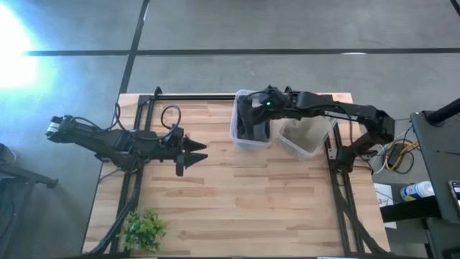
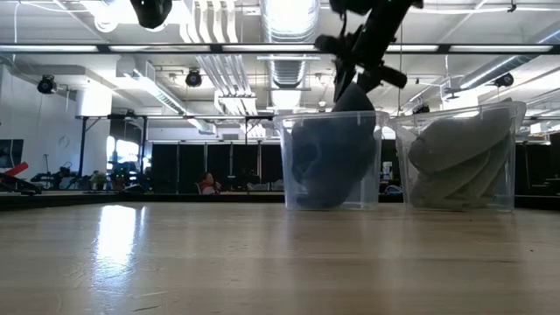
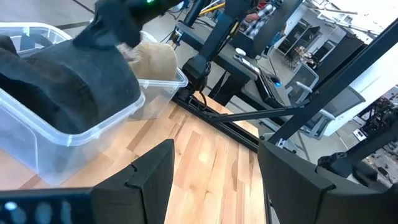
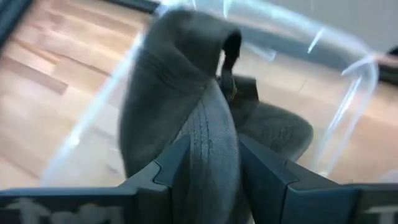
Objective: Pick & Place hat
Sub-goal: Put the black cap into the left transparent bin, then return to Home Position
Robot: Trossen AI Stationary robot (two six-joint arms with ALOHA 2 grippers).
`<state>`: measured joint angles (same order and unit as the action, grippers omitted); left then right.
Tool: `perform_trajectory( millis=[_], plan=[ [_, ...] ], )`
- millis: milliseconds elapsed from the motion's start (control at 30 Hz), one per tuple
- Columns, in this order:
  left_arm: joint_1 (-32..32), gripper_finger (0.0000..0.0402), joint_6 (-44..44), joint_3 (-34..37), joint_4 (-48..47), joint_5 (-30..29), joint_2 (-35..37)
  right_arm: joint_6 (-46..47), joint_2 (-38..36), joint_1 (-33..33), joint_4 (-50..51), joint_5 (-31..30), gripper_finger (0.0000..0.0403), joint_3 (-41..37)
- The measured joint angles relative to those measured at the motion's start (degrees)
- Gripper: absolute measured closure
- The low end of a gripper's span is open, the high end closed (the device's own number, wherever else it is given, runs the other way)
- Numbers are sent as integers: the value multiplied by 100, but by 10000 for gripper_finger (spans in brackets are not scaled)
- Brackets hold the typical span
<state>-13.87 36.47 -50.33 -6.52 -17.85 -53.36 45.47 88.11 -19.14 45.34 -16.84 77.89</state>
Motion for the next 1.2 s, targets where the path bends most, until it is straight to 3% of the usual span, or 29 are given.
perform_trajectory(
  millis=[400, 700, 967, 1200],
  plan=[
    [0, 177, -42, 0, 2, -2, 0, -398, -866, 19, -16, -127, 250, -3],
    [11, 177, -218, -18, 5, -18, 43, -1062, -1539, 272, -144, -119, 255, 21],
    [17, 177, -575, 0, 94, 807, 232, -1723, -2218, 1452, -547, -150, 264, -216],
    [71, 177, -706, 135, 151, 802, 425, -1121, -2992, 2712, -881, -1101, 264, -1319]
  ],
)
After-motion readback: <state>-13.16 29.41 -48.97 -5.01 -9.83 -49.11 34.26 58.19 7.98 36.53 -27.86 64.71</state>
